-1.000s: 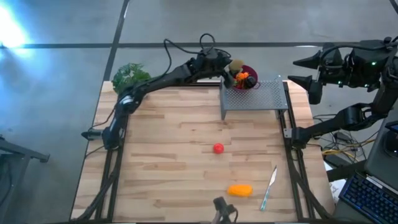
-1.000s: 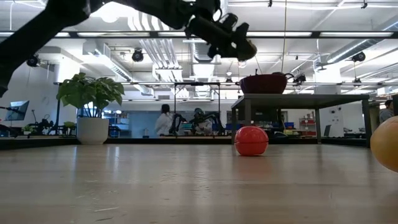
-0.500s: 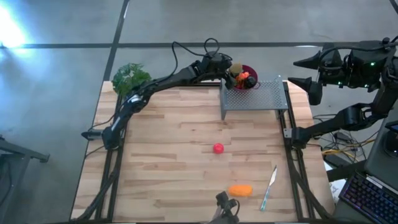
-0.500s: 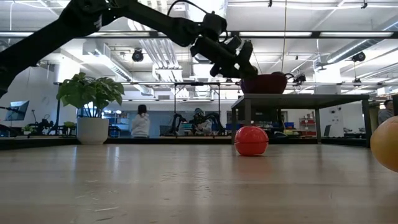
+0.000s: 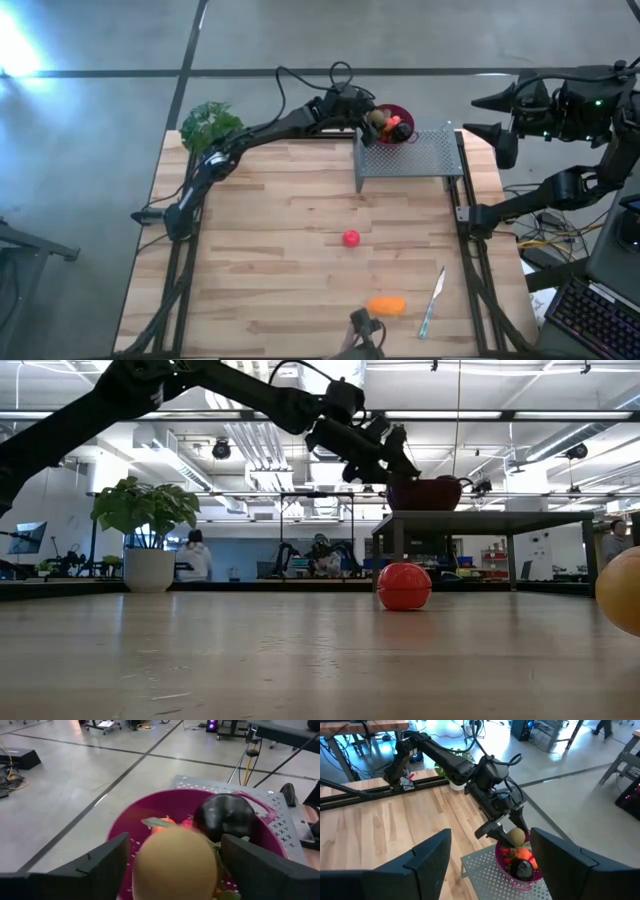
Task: Pick & Place Fruit
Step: Put the kiwi into the violet strainer bowl on the shelf, then put the tomato into the violet strainer bowl on the shelf
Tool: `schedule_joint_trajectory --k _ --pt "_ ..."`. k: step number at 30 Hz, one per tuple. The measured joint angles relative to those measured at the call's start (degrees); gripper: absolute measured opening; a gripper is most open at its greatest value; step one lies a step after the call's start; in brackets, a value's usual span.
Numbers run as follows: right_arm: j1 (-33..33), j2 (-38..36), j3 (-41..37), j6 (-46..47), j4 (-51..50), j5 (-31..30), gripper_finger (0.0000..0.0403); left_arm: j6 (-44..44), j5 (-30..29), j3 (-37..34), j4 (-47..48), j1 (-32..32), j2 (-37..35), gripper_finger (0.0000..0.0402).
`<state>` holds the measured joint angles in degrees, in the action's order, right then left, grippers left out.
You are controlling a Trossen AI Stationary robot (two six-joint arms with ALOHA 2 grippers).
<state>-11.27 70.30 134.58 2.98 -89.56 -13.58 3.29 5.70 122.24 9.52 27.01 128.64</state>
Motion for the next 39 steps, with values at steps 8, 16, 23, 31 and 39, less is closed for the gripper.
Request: schedule_joint_trajectory --k 8,16,23,31,39 --pt "0.00 -0.06 0.00 0.50 -0.28 0.12 0.0233 3.11 -0.01 -0.07 0.72 0.22 -1.60 0.0341" --pt "0.00 0.04 -0.33 -0.46 -0.44 0.61 0.0217 9.71 0.63 -0.07 9.52 -2.73 -10.72 0.0340" --pt "0.03 -0.07 -3.91 -0.57 -0.48 3.08 0.0210 14.25 0.62 -0.35 26.04 -7.89 -18.27 0.0340" --pt "1.99 -0.53 -10.03 0.12 -0.23 4.24 0.0211 14.86 0.32 -0.70 44.58 -14.19 -19.93 0.0337" --pt "7.73 -2.43 -18.75 3.44 2.91 4.85 0.0228 13.62 -0.86 -8.60 46.97 -19.62 -19.71 0.0337"
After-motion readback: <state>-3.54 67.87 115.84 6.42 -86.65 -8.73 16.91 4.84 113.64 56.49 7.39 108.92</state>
